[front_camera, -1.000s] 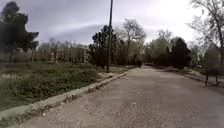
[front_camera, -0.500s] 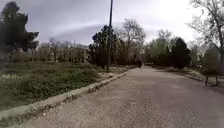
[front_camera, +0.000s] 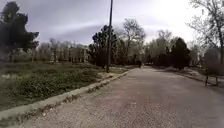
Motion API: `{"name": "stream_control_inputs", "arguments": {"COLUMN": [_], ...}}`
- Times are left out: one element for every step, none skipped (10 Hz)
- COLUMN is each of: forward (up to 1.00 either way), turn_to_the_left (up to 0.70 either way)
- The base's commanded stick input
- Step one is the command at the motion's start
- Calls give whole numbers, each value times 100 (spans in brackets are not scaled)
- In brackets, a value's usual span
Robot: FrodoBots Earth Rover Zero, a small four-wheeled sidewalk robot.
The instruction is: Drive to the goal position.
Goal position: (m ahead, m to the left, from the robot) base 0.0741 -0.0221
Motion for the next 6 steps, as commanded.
{"name": "stream_control_inputs", "arguments": {"forward": [0, 0, 37, 70, 70, 70], "turn_to_the_left": [-61, -70, -51, -35, -35, -35]}}
